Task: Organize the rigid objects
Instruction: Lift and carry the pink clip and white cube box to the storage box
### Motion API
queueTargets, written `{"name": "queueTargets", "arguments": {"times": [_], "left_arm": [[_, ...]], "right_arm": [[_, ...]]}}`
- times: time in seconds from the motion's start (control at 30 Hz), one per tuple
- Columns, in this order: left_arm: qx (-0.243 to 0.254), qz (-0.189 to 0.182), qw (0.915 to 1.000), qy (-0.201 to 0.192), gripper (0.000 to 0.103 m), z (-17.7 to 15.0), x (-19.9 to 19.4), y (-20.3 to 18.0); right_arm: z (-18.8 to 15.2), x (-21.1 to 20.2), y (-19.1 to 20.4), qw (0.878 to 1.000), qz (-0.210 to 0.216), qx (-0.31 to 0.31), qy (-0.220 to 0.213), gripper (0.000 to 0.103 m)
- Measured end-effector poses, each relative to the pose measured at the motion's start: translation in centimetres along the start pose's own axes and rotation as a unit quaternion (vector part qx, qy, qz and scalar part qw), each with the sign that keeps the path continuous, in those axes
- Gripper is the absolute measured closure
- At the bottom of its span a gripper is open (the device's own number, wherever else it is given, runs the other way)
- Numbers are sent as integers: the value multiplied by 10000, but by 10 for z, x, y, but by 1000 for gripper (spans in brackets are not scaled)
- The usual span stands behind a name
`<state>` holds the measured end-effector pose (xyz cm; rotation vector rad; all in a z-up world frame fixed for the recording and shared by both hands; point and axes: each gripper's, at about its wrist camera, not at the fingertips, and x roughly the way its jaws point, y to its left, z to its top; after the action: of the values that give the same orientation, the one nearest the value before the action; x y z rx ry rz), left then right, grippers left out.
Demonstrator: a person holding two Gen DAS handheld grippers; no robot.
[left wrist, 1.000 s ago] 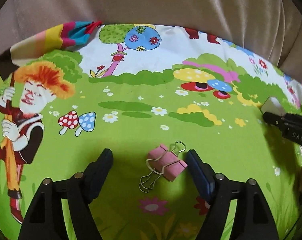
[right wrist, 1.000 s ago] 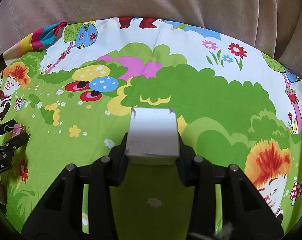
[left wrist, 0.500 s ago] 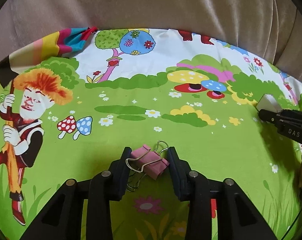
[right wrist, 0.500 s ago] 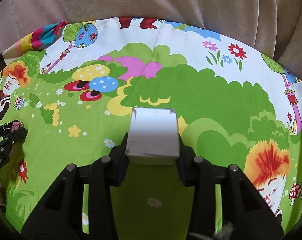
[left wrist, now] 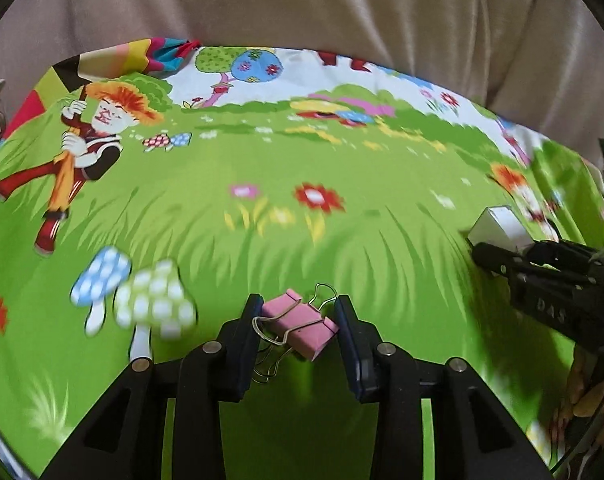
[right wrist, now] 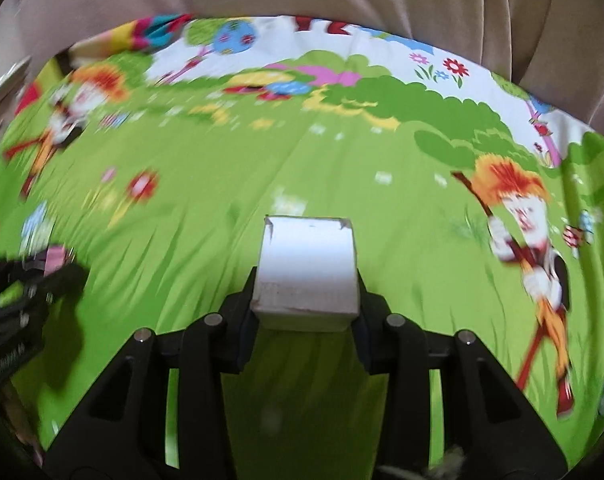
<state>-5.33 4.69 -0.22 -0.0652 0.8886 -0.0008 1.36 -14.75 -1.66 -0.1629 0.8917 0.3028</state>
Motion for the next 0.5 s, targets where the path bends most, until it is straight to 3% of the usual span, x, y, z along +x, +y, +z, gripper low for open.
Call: {"name": "queueTargets", "arguments": {"times": [0.23, 0.5], "left_arm": [[103, -50, 9999, 27, 66, -25, -21, -11], [185, -217, 9996, -10, 66, -34, -38, -24]], "right_arm": [[-51, -40, 15, 9998, 67, -175, -86, 59], [-59, -64, 24, 9993, -26, -282, -252, 59]]}}
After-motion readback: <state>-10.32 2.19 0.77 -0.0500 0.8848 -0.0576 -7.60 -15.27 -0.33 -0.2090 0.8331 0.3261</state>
